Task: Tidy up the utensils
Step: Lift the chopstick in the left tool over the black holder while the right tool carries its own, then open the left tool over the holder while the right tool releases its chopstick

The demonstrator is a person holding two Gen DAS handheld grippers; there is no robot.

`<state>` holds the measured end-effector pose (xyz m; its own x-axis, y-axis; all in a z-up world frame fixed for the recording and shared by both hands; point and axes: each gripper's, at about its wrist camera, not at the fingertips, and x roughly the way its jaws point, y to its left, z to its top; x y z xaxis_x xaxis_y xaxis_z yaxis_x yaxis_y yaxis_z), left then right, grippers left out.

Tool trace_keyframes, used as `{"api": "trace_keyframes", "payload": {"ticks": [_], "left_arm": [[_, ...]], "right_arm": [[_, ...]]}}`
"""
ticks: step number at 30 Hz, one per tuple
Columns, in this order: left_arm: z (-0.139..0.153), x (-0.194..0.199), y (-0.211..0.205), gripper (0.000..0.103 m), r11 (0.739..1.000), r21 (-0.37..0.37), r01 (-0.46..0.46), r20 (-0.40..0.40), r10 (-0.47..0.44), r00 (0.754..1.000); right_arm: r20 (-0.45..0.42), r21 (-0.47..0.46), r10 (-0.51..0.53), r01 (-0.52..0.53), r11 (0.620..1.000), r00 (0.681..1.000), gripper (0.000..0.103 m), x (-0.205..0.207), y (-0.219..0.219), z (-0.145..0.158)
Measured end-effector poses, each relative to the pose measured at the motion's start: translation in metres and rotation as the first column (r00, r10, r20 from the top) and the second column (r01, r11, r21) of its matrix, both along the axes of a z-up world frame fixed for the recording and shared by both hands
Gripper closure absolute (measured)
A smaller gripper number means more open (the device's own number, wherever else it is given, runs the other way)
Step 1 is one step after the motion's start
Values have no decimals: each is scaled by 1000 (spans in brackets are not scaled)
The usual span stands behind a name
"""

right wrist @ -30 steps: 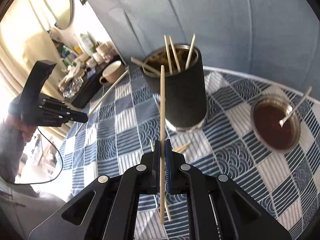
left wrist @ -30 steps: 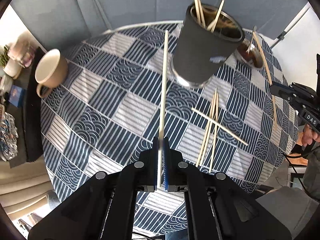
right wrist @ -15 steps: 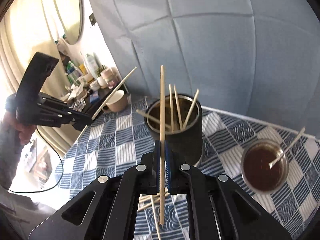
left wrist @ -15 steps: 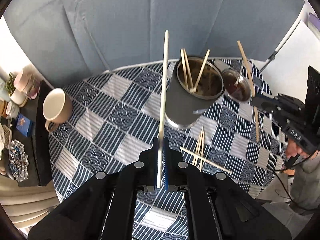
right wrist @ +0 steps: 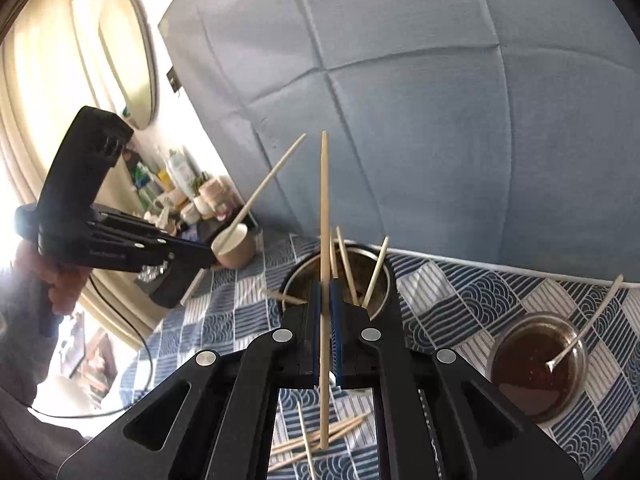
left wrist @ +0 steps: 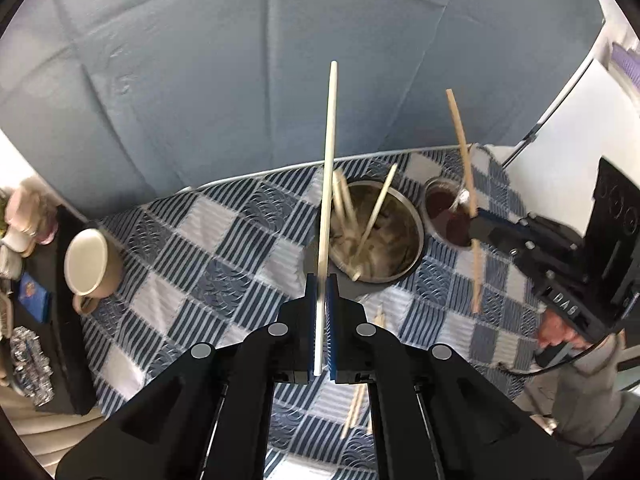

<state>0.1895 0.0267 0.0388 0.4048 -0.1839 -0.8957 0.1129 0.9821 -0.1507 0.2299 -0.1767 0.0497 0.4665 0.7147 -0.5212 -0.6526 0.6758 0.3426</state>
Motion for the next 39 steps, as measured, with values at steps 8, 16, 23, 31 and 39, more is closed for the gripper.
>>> {"api": "trace_keyframes", "payload": {"ticks": [8, 16, 23, 31, 39], "left_arm": [[-2, 30, -6, 98, 990, -129, 55, 62, -47, 997], [-18, 46, -21, 98, 989, -120, 85, 93, -74, 993], [-29, 51, -24, 98, 988, -133, 77, 139, -58, 989], [-42, 45, -19, 98, 984, -163, 72, 192, -40, 980], [-56, 38, -18, 98, 982, -181, 58, 241, -13, 970]], "right_arm": [[35, 63, -35, 33, 997, 999, 98, 19, 5, 3], [56, 111, -26, 20, 994, 998, 98, 32, 12, 3], [54, 174, -20, 11, 985, 998, 98, 47, 18, -5], [44, 217, -32, 22, 976, 999, 98, 53, 24, -18], [26, 247, -82, 73, 966, 996, 97, 56, 17, -32]]}}
